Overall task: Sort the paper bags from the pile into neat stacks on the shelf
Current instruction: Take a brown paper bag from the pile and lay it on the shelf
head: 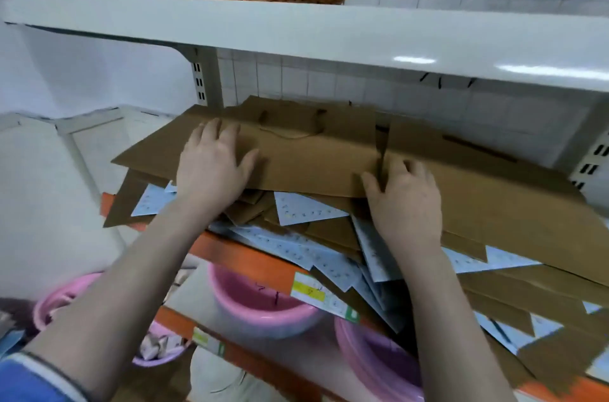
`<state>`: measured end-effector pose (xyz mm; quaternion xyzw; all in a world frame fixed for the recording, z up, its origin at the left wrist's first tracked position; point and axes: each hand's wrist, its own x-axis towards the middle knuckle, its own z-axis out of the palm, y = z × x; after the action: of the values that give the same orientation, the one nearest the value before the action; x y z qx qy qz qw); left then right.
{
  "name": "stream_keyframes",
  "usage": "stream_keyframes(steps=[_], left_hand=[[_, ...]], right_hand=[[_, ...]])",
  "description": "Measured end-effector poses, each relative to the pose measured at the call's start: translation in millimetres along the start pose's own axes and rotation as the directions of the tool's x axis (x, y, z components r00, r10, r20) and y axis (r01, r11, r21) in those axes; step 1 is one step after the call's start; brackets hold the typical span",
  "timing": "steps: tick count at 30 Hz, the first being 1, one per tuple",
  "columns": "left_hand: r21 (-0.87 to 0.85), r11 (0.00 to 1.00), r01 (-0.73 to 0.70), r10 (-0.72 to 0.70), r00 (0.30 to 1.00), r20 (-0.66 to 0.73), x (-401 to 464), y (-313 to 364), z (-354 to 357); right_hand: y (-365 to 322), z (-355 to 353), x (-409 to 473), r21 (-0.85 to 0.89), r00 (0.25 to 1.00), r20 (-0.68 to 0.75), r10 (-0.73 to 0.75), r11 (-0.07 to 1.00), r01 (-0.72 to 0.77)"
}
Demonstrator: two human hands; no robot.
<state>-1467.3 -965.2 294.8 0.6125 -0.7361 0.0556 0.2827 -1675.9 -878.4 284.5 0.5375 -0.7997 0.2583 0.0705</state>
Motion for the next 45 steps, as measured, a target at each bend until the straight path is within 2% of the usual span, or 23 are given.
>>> stream_keyframes(steps=[5,11,18,26,32,35,42,45], left_hand=[[-0.007,1.0,0.011,-0.011,0.995,0.097,17.8,-13.5,16.7],[-0.002,1.0,0.007,-0.007,0.99,0.138,28.7,-18.2,31.0],[0.038,0.988,0.151,-0.156,0.953,0.259,37.2,-30.1,43.4],[-0.005,0.962,0.273,-0.264,0.937,0.23,48.3,-36.1,44.9],[-0.248,0.899,0.362,-0.359,0.931,0.059,56.0,-48.5,32.5],[-0.357,0.863,0.358,-0.387,0.922,-0.01,57.6,-59.5,28.9],[-0.49,0.796,0.354,-0.42,0.907,-0.026,47.6,-82.9,11.1],[-0.554,0.754,0.353,-0.443,0.896,-0.032,39.7,-93.8,3.6]], right_hand=[[-13.7,14.8,8.4,-0.054,1.0,0.0,0.028,0.998,-0.028],[-23.3,24.0,17.6,-0.112,1.0,0.009,0.011,0.994,-0.01],[-23.2,29.2,17.5,-0.121,0.999,0.02,-0.036,0.992,0.038],[-26.4,25.7,19.9,-0.038,0.997,0.063,-0.04,0.998,0.043],[-31.7,22.9,23.1,0.089,0.997,0.078,0.007,0.996,-0.014],[-38.5,24.5,23.2,0.124,0.996,0.083,0.04,0.991,-0.05],[-60.5,25.5,24.5,0.251,0.996,-0.005,0.089,0.964,-0.085],[-72.9,27.2,20.8,0.255,0.993,-0.018,0.117,0.961,-0.109]])
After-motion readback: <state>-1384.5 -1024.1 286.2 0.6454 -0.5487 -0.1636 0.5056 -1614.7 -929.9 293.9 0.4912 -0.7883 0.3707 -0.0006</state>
